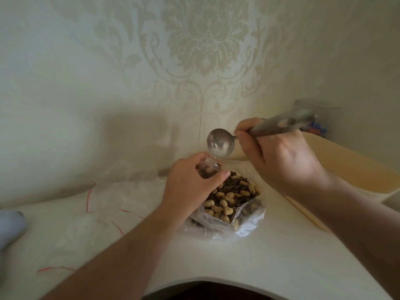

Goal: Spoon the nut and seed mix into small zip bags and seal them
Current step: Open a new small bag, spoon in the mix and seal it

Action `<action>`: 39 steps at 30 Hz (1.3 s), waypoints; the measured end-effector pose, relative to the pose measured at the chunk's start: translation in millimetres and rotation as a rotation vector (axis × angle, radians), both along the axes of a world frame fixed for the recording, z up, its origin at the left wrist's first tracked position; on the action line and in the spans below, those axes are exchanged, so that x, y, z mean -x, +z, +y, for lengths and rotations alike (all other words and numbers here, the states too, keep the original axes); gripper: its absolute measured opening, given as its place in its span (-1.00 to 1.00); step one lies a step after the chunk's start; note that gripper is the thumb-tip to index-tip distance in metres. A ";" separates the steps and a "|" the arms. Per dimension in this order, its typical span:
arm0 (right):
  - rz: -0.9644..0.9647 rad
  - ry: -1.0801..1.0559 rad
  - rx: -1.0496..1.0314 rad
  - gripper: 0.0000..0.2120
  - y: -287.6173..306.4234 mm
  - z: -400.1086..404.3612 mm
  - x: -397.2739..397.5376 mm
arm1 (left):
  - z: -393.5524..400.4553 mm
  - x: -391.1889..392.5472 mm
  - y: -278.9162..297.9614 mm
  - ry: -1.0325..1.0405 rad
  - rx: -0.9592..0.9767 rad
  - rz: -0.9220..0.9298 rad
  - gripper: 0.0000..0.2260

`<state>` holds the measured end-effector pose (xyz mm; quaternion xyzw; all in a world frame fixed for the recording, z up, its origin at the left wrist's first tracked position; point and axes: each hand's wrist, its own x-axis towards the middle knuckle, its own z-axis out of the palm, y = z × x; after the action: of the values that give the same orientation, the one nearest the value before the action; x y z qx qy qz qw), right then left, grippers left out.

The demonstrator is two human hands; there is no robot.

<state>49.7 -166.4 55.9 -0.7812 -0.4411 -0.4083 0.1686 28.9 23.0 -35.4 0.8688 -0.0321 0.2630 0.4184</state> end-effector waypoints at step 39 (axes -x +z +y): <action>0.284 -0.061 0.061 -0.58 -101.9 -65.9 -26.5 | 9.2 -13.2 -2.4 -0.618 0.949 0.379 -0.69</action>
<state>76.2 -232.3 -46.0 -0.8489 -0.4012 -0.2849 0.1930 42.1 32.2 -37.8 0.5691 -0.0872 -0.0448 0.8164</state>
